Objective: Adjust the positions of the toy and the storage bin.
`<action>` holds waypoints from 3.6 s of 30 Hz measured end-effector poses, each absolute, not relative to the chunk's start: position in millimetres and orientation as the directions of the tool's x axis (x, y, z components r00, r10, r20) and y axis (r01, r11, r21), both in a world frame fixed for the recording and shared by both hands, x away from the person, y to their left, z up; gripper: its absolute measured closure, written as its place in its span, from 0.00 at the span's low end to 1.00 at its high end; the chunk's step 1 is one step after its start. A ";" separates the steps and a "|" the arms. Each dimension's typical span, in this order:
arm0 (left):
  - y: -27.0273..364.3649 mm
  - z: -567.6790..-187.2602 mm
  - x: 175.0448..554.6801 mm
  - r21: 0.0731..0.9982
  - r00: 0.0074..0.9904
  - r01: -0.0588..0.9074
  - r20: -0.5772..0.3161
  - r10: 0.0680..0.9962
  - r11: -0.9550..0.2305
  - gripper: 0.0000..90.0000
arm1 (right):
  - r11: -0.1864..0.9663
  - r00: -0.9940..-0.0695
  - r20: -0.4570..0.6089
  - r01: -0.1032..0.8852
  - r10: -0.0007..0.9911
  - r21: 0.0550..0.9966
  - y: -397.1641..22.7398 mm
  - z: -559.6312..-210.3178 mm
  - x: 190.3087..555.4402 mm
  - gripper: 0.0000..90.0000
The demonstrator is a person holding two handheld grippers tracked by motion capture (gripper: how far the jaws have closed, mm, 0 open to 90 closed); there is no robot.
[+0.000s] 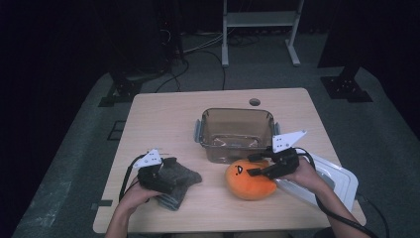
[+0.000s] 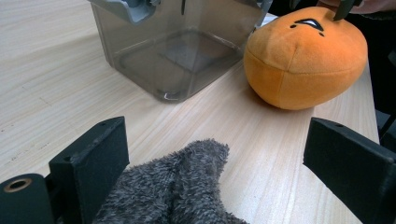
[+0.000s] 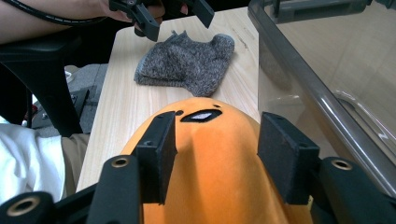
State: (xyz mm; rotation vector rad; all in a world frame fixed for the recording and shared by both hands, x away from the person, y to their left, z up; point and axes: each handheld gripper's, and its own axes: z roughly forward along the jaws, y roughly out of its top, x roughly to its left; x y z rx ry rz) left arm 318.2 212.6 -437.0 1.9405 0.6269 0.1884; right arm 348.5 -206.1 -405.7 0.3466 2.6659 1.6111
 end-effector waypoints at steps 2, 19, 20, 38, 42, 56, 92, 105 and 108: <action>212.3 -437.2 318.1 0.882 0.851 0.343 -0.147 0.504 -0.323 0.07 | 0.451 -0.975 0.102 0.182 0.197 0.874 -205.3 -405.7 348.4 0.51; 211.5 -437.6 317.8 0.882 0.853 0.343 -0.148 0.500 -0.324 0.07 | 0.475 -0.973 0.111 0.196 0.202 0.858 -200.2 -419.2 341.2 0.50; 211.4 -437.6 317.7 0.882 0.853 0.343 -0.149 0.500 -0.323 0.07 | 0.474 -0.972 0.111 0.198 0.205 0.858 -200.1 -419.9 340.7 0.49; 211.0 -438.0 317.8 0.880 0.854 0.344 -0.148 0.498 -0.329 0.07 | 0.495 -0.969 0.118 0.214 0.218 0.842 -195.1 -424.5 326.9 0.38; 211.0 -438.0 317.8 0.879 0.854 0.344 -0.147 0.499 -0.330 0.07 | 0.501 -0.968 0.118 0.216 0.220 0.838 -193.4 -424.5 325.3 0.35; 210.2 -438.3 317.6 0.877 0.854 0.344 -0.144 0.500 -0.335 0.07 | 0.521 -0.962 0.124 0.238 0.244 0.820 -193.2 -426.8 322.6 0.58; 215.5 -438.5 319.1 0.881 0.846 0.351 -0.152 0.511 -0.319 0.07 | 0.536 -0.962 0.207 0.271 0.178 0.799 -176.9 -407.9 324.8 0.87; 216.9 -438.6 319.2 0.882 0.844 0.351 -0.153 0.514 -0.314 0.07 | 0.484 -0.970 0.212 0.242 0.117 0.841 -172.4 -366.2 323.1 0.87; 217.3 -438.5 319.2 0.883 0.844 0.351 -0.154 0.514 -0.313 0.07 | 0.480 -0.974 0.198 0.226 0.110 0.847 -171.5 -352.4 323.6 0.87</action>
